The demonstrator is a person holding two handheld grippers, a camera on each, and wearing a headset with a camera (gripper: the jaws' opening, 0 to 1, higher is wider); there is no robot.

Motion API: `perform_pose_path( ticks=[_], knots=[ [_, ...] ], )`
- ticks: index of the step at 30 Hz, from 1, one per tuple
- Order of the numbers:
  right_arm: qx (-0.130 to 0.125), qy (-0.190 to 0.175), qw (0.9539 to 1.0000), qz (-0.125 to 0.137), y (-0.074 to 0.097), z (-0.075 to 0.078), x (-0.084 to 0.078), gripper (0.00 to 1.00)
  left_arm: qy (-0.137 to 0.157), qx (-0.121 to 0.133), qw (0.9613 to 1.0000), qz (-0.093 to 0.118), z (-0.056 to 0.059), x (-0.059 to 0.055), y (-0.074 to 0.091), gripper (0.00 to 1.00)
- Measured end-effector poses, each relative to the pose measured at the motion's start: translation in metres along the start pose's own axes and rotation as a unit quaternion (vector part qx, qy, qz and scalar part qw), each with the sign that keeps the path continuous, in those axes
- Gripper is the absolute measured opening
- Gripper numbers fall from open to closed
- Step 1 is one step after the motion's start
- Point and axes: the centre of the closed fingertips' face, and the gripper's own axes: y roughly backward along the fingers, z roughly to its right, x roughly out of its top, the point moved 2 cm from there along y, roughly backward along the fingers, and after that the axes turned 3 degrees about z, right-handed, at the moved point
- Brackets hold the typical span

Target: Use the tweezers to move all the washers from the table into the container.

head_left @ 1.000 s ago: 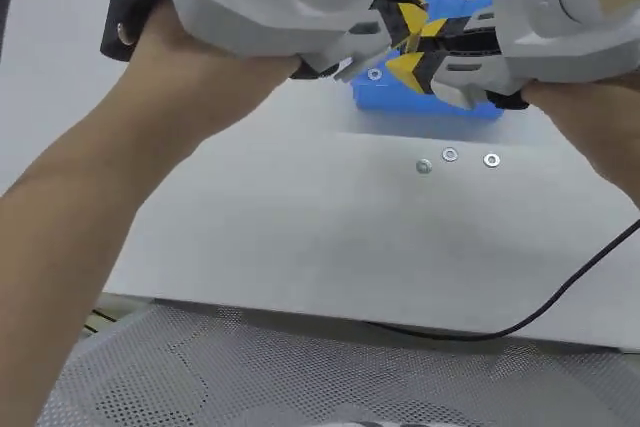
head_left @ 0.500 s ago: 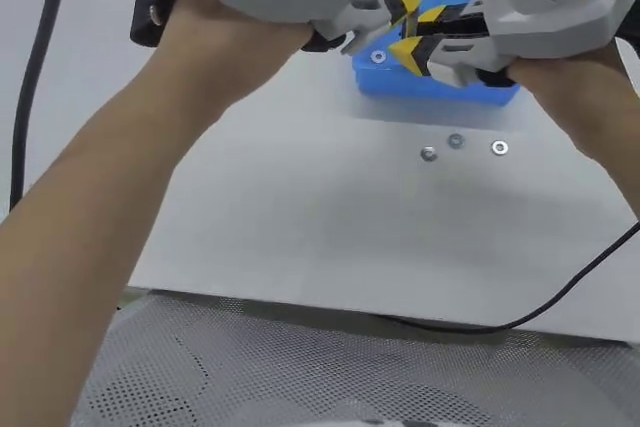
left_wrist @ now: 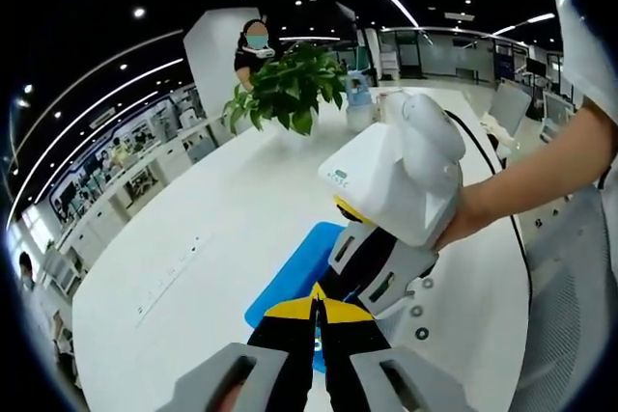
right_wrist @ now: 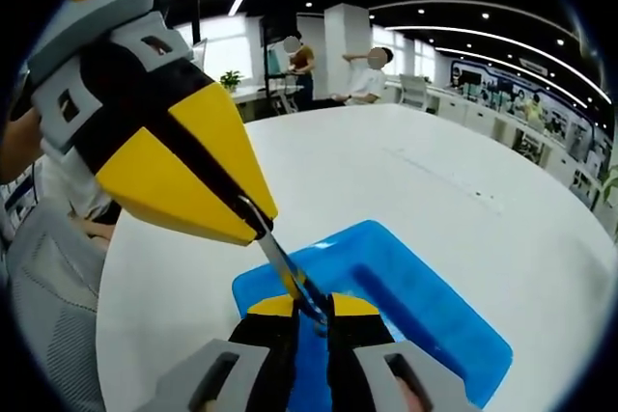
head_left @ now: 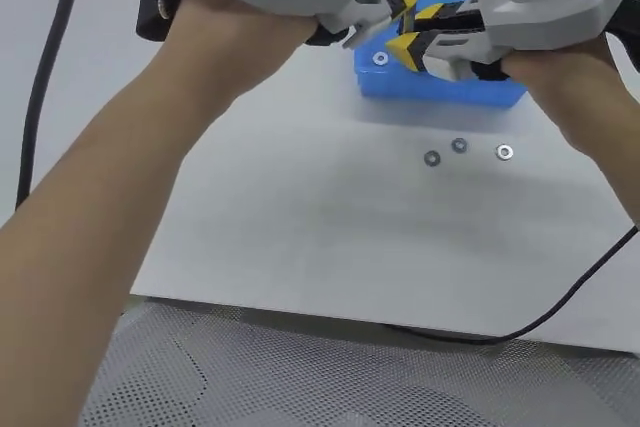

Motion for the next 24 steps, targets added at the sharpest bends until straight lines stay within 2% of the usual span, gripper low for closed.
perform_pose_path(
  ticks=[6, 12, 16, 20, 24],
  knots=[
    [0.005, -0.012, 0.9999, -0.008, -0.004, 0.004, -0.004, 0.08, -0.004, 0.000, 0.9999, -0.010, -0.001, -0.003, -0.003, 0.00],
    [0.009, -0.005, 0.9997, -0.022, -0.005, 0.001, -0.009, 0.08, -0.010, -0.005, 0.9997, -0.021, 0.004, -0.007, -0.005, 0.00],
    [0.014, -0.015, 0.9997, -0.017, -0.001, 0.001, -0.006, 0.09, -0.013, -0.005, 0.9997, -0.021, 0.005, -0.004, -0.001, 0.00],
    [0.002, -0.006, 1.0000, -0.006, 0.013, 0.001, 0.006, 0.11, -0.017, -0.005, 0.9997, -0.017, 0.007, 0.004, 0.007, 0.00],
    [-0.001, -0.004, 0.9999, 0.016, 0.025, -0.010, 0.017, 0.11, -0.032, -0.002, 0.9994, -0.014, 0.013, 0.012, 0.016, 0.00]
  ],
)
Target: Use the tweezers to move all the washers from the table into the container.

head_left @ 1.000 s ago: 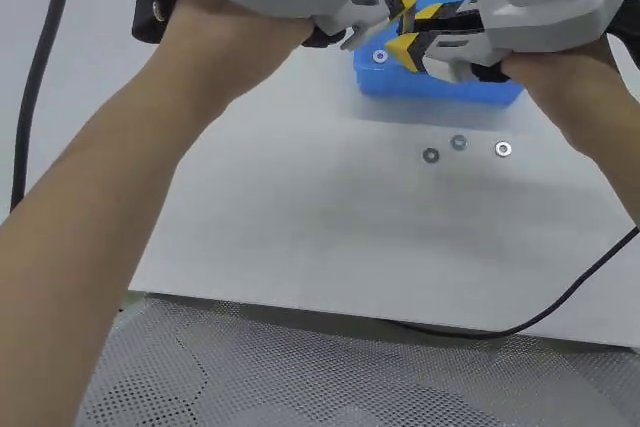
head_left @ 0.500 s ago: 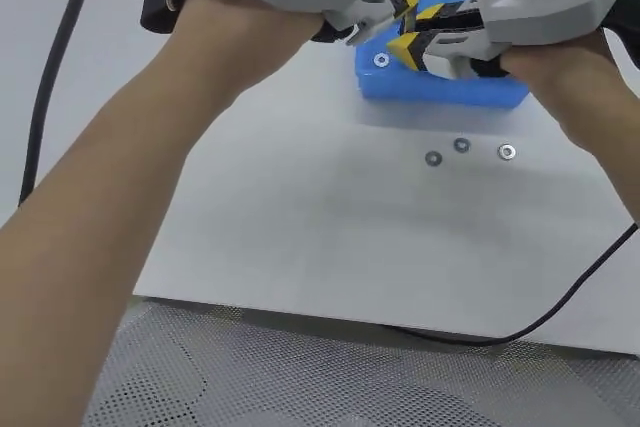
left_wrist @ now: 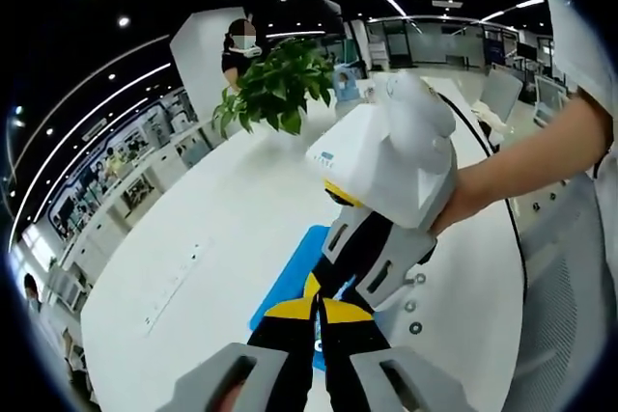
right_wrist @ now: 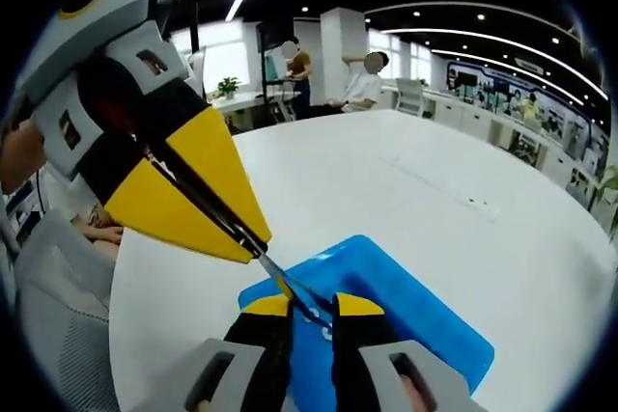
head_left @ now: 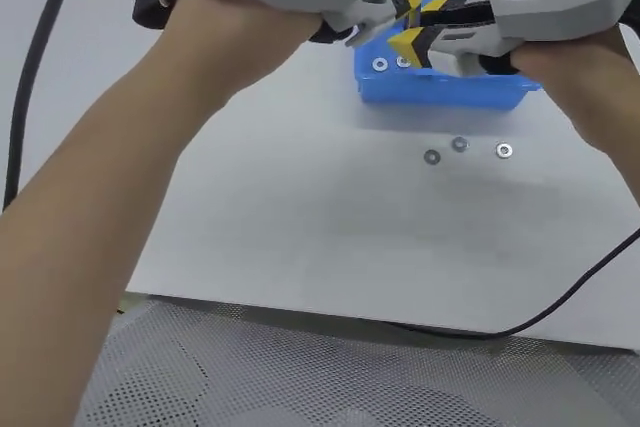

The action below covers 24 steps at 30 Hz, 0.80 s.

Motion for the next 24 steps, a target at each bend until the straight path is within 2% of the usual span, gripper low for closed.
perform_pose_path(
  ticks=[4, 9, 14, 18, 19, 23, 24],
  knots=[
    [-0.008, 0.023, 0.9997, 0.010, 0.012, -0.008, 0.009, 0.11, -0.010, 0.000, 0.9999, 0.008, 0.007, 0.011, 0.010, 0.00],
    [-0.009, 0.027, 0.9990, 0.034, 0.031, -0.024, 0.022, 0.09, -0.029, 0.000, 0.9996, 0.004, 0.018, 0.017, 0.020, 0.00],
    [-0.010, 0.038, 0.9986, 0.036, 0.041, -0.030, 0.023, 0.09, -0.031, -0.011, 0.9994, 0.010, 0.024, 0.024, 0.026, 0.00],
    [0.001, 0.050, 0.9980, 0.038, 0.035, -0.026, 0.023, 0.08, -0.047, -0.028, 0.9985, 0.009, 0.030, 0.025, 0.029, 0.00],
    [0.004, 0.057, 0.9977, 0.036, 0.048, -0.038, 0.019, 0.08, -0.051, -0.031, 0.9982, 0.009, 0.030, 0.025, 0.030, 0.00],
    [0.017, 0.076, 0.9965, 0.029, 0.058, -0.054, 0.013, 0.07, -0.049, -0.062, 0.9968, 0.006, 0.034, 0.023, 0.034, 0.00],
    [0.020, 0.079, 0.9963, 0.028, 0.059, -0.057, 0.013, 0.07, -0.048, -0.075, 0.9960, 0.005, 0.040, 0.022, 0.039, 0.00]
  ],
)
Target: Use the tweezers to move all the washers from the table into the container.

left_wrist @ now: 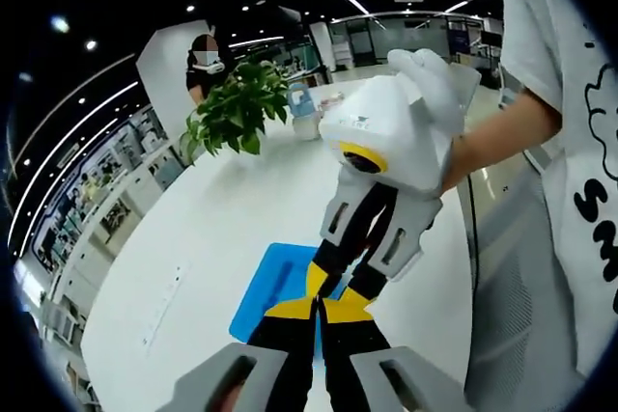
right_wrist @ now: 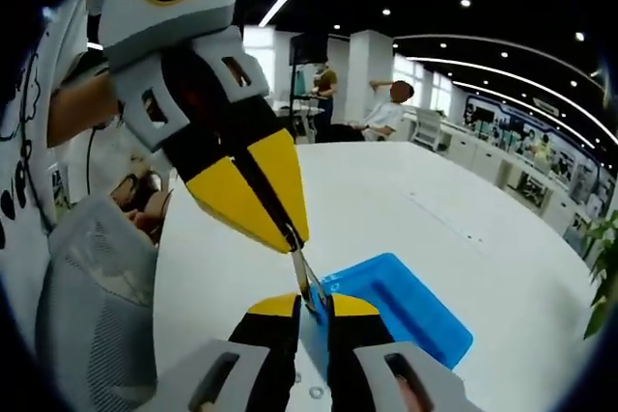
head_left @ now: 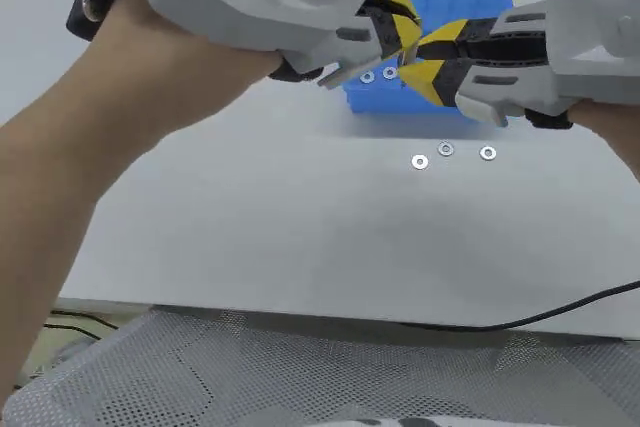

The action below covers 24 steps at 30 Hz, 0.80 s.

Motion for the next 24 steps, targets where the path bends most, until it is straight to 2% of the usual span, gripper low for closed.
perform_pose_path(
  ticks=[1, 4, 10, 12, 14, 19, 24],
  knots=[
    [0.006, 0.003, 1.0000, 0.000, 0.003, -0.007, 0.001, 0.07, -0.008, -0.017, 0.9998, 0.001, 0.006, 0.000, 0.002, 0.00],
    [0.014, 0.015, 0.9998, -0.002, 0.005, -0.010, 0.000, 0.09, -0.024, -0.047, 0.9986, -0.004, 0.014, -0.001, 0.002, 0.00],
    [0.037, 0.027, 0.9989, -0.010, 0.007, -0.021, -0.009, 0.06, -0.056, -0.091, 0.9942, -0.014, 0.025, 0.000, 0.000, 0.00],
    [0.038, 0.029, 0.9988, -0.011, 0.007, -0.022, -0.013, 0.05, -0.059, -0.096, 0.9935, -0.015, 0.027, -0.001, -0.003, 0.00],
    [0.043, 0.026, 0.9986, -0.015, 0.007, -0.023, -0.017, 0.05, -0.055, -0.102, 0.9932, -0.014, 0.028, -0.003, -0.006, 0.00],
    [0.051, -0.010, 0.9985, -0.019, 0.002, -0.021, -0.037, 0.05, -0.021, -0.111, 0.9936, -0.006, 0.031, -0.014, -0.021, 0.00],
    [0.049, -0.011, 0.9981, -0.034, 0.001, -0.022, -0.050, 0.05, -0.007, -0.111, 0.9937, -0.013, 0.034, -0.023, -0.030, 0.00]
  ],
)
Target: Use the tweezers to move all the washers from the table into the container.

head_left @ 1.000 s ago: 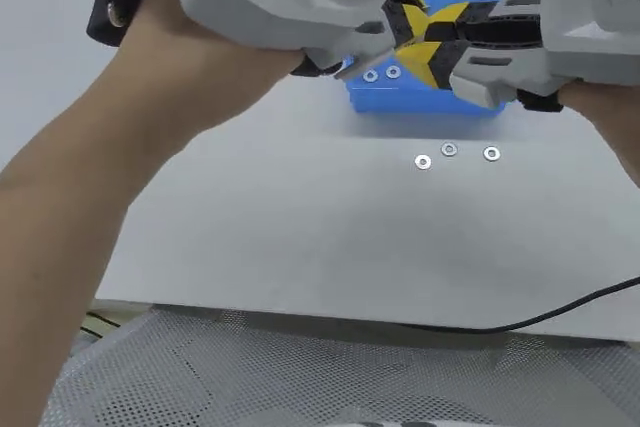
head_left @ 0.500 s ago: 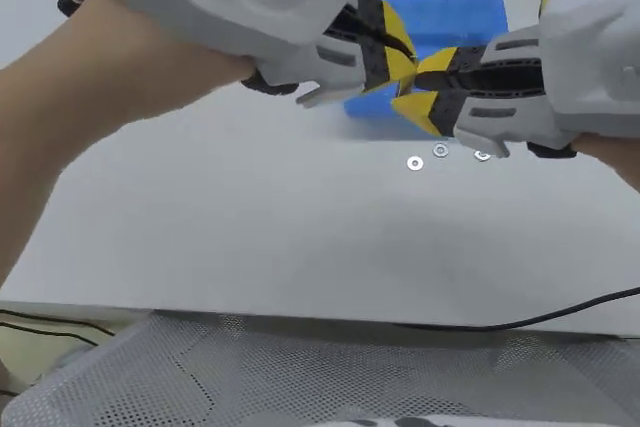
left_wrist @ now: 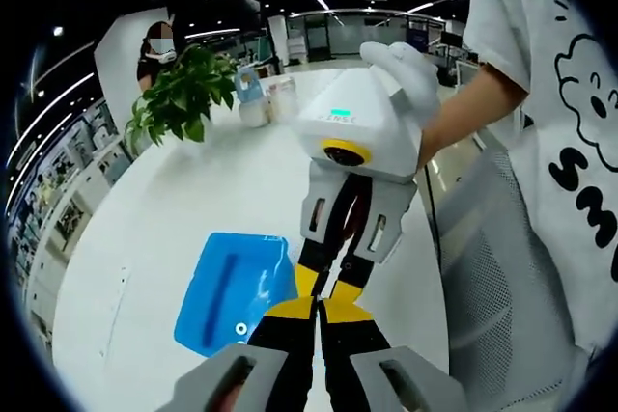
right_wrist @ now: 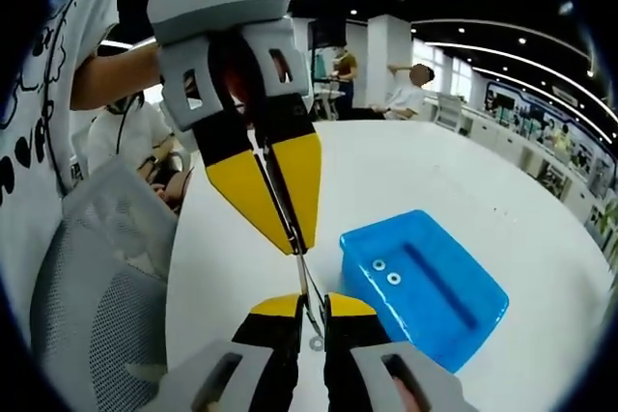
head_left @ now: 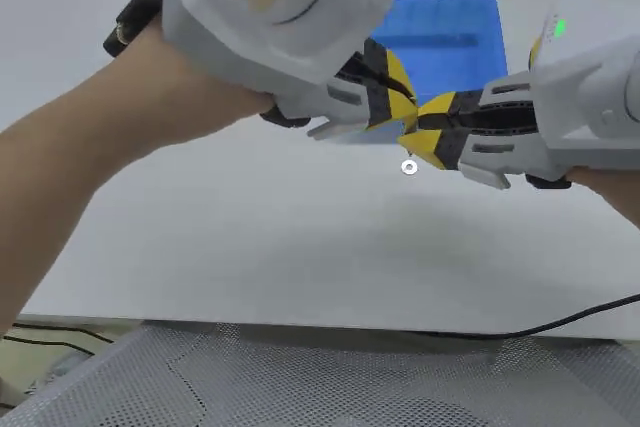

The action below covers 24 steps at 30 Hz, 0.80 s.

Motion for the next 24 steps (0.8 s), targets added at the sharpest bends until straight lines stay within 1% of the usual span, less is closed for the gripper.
perform_pose_path(
  ticks=[6, 11, 18, 23, 24],
  knots=[
    [0.005, -0.015, 0.9999, -0.006, -0.003, -0.001, -0.005, 0.05, 0.012, 0.004, 0.9999, -0.006, 0.001, -0.004, -0.006, 0.00],
    [0.007, -0.020, 0.9998, -0.008, -0.004, -0.002, -0.008, 0.05, 0.012, 0.006, 0.9999, -0.011, 0.003, -0.006, -0.009, 0.00],
    [0.004, -0.020, 0.9997, -0.011, -0.005, -0.001, -0.009, 0.05, 0.011, 0.010, 0.9998, -0.014, 0.001, -0.007, -0.012, 0.00],
    [0.002, -0.021, 0.9997, -0.010, -0.006, 0.001, -0.008, 0.05, 0.015, 0.014, 0.9997, -0.011, -0.001, -0.007, -0.011, 0.00],
    [0.001, -0.017, 0.9998, -0.013, -0.006, 0.002, -0.008, 0.05, 0.015, 0.014, 0.9997, -0.012, -0.001, -0.007, -0.011, 0.00]
  ],
)
